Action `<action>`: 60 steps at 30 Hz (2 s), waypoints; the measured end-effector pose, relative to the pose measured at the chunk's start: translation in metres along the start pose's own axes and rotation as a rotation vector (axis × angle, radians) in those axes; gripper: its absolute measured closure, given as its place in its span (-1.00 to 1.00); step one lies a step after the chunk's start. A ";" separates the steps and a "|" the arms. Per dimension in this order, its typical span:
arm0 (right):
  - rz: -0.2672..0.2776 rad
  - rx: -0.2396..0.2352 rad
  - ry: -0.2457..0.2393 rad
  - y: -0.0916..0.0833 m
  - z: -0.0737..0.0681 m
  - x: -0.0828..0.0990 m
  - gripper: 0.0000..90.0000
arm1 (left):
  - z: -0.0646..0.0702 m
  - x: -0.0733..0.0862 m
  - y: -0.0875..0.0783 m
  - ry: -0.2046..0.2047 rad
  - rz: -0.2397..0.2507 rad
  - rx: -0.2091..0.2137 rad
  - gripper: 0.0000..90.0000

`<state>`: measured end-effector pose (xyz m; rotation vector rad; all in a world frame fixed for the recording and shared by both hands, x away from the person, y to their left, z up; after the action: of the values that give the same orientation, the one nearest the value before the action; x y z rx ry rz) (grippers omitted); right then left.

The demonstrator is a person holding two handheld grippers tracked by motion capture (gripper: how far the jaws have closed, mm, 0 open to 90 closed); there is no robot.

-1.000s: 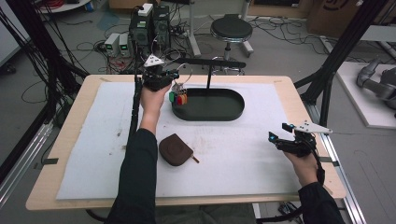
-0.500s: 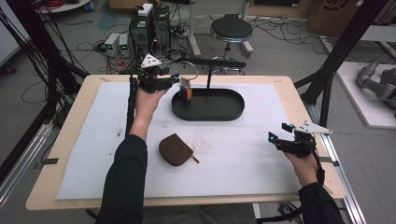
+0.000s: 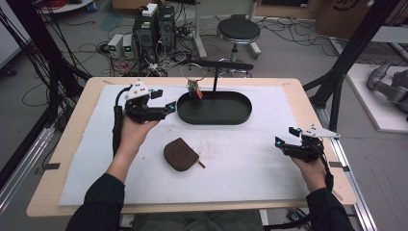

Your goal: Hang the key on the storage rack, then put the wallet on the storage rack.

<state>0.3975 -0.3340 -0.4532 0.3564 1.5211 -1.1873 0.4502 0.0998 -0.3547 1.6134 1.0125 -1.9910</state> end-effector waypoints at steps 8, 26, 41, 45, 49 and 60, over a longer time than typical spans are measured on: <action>-0.003 0.002 -0.001 0.001 -0.001 0.000 -0.41 | 0.014 0.046 -0.040 0.035 0.003 0.034 -0.41; 0.003 0.004 0.008 -0.001 0.000 0.000 -0.41 | 0.015 0.091 -0.067 -0.023 -0.010 0.000 -0.39; 0.001 0.003 0.003 -0.001 0.000 0.000 -0.41 | 0.021 0.121 -0.047 -0.150 -0.217 0.078 -0.14; 0.003 0.003 0.002 -0.001 0.000 0.000 -0.41 | 0.023 0.131 -0.037 -0.205 -0.291 0.103 -0.08; 0.005 0.004 -0.002 -0.001 0.000 0.000 -0.41 | 0.025 0.133 -0.033 -0.210 -0.308 0.098 0.05; 0.005 0.004 -0.002 -0.001 -0.001 0.000 -0.41 | 0.024 0.144 -0.025 -0.321 -0.359 0.136 0.38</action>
<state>0.3964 -0.3338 -0.4525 0.3614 1.5160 -1.1868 0.3784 0.1199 -0.4829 1.1760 1.1173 -2.5054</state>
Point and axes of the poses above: each handheld gripper's, and its own axes: y roughly forward along the jaws, x roughly out of its underside, z roughly to its right, the point moved 8 cm from there along y, roughly forward along the jaws, and after that the axes turned 6 degrees about -y, right-handed, at the moved point
